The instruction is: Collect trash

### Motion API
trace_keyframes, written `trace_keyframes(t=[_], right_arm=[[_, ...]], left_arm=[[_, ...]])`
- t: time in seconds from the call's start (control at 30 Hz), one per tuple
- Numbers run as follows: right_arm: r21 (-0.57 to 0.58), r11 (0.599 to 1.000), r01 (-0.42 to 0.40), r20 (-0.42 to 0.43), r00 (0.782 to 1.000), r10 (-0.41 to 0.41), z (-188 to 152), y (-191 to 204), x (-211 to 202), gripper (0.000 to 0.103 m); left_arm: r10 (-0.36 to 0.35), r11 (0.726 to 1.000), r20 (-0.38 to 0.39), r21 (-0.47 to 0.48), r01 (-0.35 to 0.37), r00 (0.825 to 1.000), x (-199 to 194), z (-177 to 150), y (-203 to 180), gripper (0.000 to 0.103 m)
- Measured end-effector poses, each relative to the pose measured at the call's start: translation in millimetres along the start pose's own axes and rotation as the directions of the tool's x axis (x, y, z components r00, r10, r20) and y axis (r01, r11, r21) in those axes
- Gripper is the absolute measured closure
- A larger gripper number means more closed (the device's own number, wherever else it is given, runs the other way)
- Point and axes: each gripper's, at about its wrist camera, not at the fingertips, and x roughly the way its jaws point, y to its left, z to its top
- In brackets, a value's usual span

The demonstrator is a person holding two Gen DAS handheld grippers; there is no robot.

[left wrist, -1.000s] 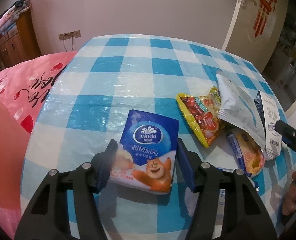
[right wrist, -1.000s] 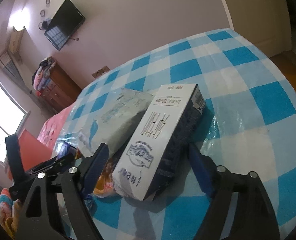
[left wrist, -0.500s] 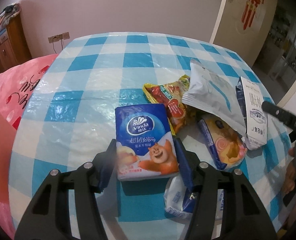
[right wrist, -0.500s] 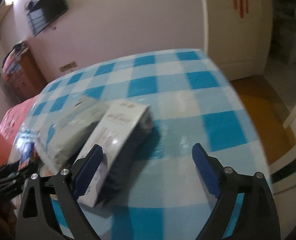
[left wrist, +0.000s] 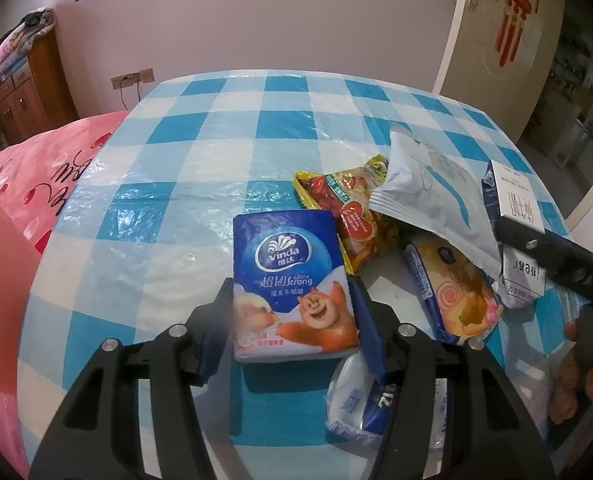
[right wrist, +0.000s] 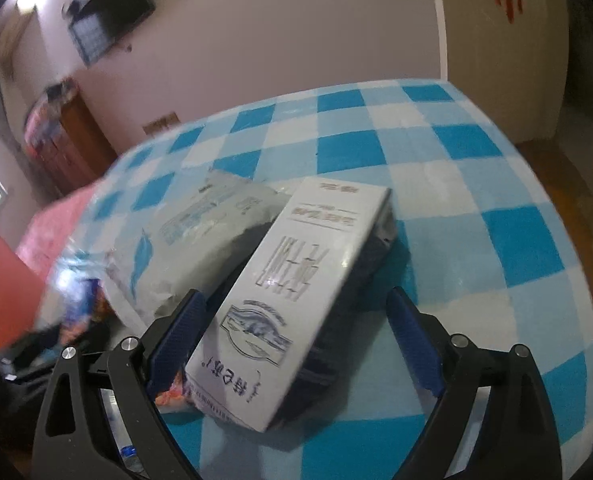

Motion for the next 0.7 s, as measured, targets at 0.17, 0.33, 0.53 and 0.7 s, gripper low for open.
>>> trace_keyframes(t=[0.17,0.33,0.53,0.7], right_arm=[[-0.054,0.997,0.056,-0.012,0.998,-0.057,-2.6,1.6,-0.1,0.009],[-0.05,0.993,0.106,-0.021,0.994,-0.107,-4.4,-18.2,-8.6,0.009],[0.028,0.997,0.071,-0.003,0.997,-0.071,-2.0,-39.3,-16.5,0.009],[0.002,0.999,0.049,-0.006,0.999,-0.049,-2.6,-34.6,-6.9,0.009]], left_arm=[[-0.009,1.0,0.002,0.001,0.009,1.0,-0.7,-0.1,1.8,0.046],[-0.007,1.0,0.007,0.012,0.007,1.0,-0.8,-1.5,1.6,0.046],[-0.002,1.0,0.013,0.021,0.001,1.0,0.0,-2.3,-1.4,0.044],[-0.007,1.0,0.017,0.017,0.007,1.0,0.5,-2.1,-2.1,0.041]])
